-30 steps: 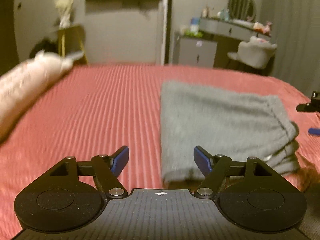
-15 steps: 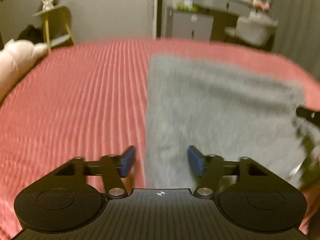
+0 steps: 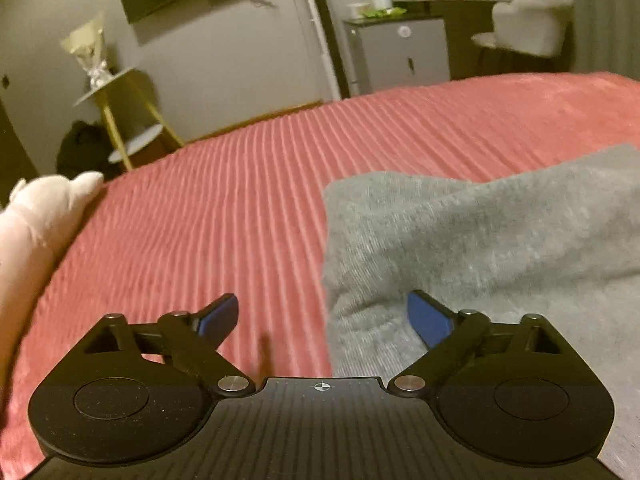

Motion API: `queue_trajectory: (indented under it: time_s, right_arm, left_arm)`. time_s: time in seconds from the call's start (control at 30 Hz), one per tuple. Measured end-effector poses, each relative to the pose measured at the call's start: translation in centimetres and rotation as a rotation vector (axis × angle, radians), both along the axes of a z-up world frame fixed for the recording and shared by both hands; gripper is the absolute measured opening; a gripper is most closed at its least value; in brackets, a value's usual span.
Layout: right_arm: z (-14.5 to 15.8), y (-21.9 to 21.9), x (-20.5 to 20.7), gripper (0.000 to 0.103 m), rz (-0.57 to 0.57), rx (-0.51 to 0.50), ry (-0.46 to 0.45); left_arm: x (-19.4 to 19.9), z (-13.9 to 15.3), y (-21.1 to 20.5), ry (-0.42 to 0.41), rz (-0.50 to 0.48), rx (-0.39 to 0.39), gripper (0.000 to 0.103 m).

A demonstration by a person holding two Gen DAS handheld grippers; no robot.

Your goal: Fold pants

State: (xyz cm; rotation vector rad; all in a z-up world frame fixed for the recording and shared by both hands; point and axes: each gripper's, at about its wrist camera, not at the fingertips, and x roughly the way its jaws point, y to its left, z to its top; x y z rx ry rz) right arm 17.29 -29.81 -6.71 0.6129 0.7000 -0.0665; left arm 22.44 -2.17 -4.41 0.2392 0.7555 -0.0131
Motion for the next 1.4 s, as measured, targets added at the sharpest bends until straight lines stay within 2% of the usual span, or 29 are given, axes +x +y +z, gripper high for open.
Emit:
queue_trajectory:
  time_s: [0.07, 0.13, 0.17, 0.3, 0.4, 0.43, 0.47, 0.53, 0.57, 0.63, 0.77, 0.87, 0.97, 1.03, 1.07, 1.13, 1.23, 1.3, 1.37, 1.4]
  right_arm:
    - [-0.2, -0.6, -0.1, 0.099, 0.028, 0.024, 0.019]
    - [-0.5, -1.6, 0.2, 0.099, 0.076, 0.097, 0.049]
    - [-0.7, -2.1, 0.4, 0.099, 0.108, 0.135, 0.06]
    - [-2.3, -3.9, 1.3, 0.099, 0.156, 0.235, 0.073]
    - [-2.1, -4.4, 0.6, 0.097, 0.21, 0.235, 0.057]
    - [-2.1, -4.5, 0.3, 0.091, 0.223, 0.22, 0.05]
    - [-2.1, -4.9, 0.6, 0.077, 0.246, 0.225, 0.044]
    - [-1.7, -5.1, -0.6, 0.07, 0.272, 0.264, 0.03]
    - [-1.6, -5.4, -0.8, 0.069, 0.28, 0.285, 0.03]
    - [-1.8, -6.0, -0.4, 0.071, 0.297, 0.32, 0.047]
    - [-1.6, -5.2, 0.9, 0.099, 0.374, 0.34, 0.063]
    - [-1.1, -3.3, 2.0, 0.099, 0.387, 0.235, 0.097]
    - [-1.0, -3.0, 1.9, 0.099, 0.376, 0.209, 0.101]
    - [-0.7, -2.5, 1.6, 0.083, 0.356, 0.154, 0.1]
    - [-0.5, -2.5, 1.1, 0.071, 0.358, 0.124, 0.093]
    - [-0.1, -2.4, 0.5, 0.066, 0.364, 0.144, 0.068]
    - [-0.3, -2.7, 0.6, 0.068, 0.368, 0.16, 0.084]
    - [-0.7, -3.0, 1.1, 0.083, 0.368, 0.205, 0.101]
    - [-0.6, -2.5, 1.7, 0.096, 0.372, 0.217, 0.099]
    - [-0.4, -2.0, 1.8, 0.096, 0.361, 0.187, 0.106]
  left_arm:
    - [-1.2, 0.7, 1.4, 0.08, -0.044, -0.133, 0.092]
    - [-2.0, 0.5, 3.0, 0.206, -0.128, -0.283, 0.092]
    - [-2.4, 0.2, 3.5, 0.254, -0.16, -0.331, 0.092]
    - [-2.7, -1.2, 3.9, 0.348, -0.199, -0.389, 0.095]
    - [-1.9, -1.1, 3.3, 0.344, -0.165, -0.41, 0.095]
    - [-1.6, -1.0, 2.9, 0.336, -0.16, -0.415, 0.093]
    - [-1.1, -1.0, 2.8, 0.338, -0.161, -0.42, 0.091]
    - [-0.5, -1.3, 2.4, 0.338, -0.138, -0.411, 0.092]
    - [-0.3, -1.3, 2.2, 0.337, -0.134, -0.411, 0.092]
    - [-0.1, -1.3, 2.0, 0.339, -0.13, -0.412, 0.093]
    - [1.2, -1.7, 2.1, 0.347, -0.135, -0.424, 0.097]
    - [2.1, -2.0, 2.2, 0.353, -0.129, -0.428, 0.097]
    - [2.5, -2.1, 1.8, 0.35, -0.116, -0.436, 0.096]
    - [2.2, -2.0, 1.7, 0.334, -0.123, -0.427, 0.092]
    - [2.0, -1.8, 1.6, 0.323, -0.128, -0.419, 0.088]
    - [1.7, -1.6, 1.4, 0.301, -0.142, -0.407, 0.081]
    - [1.3, -1.8, 2.1, 0.29, -0.145, -0.437, 0.079]
    - [1.6, -2.3, 2.1, 0.294, -0.144, -0.431, 0.092]
    - [1.9, -2.5, 1.7, 0.298, -0.142, -0.422, 0.095]
    - [1.7, -2.4, 1.9, 0.297, -0.125, -0.426, 0.093]
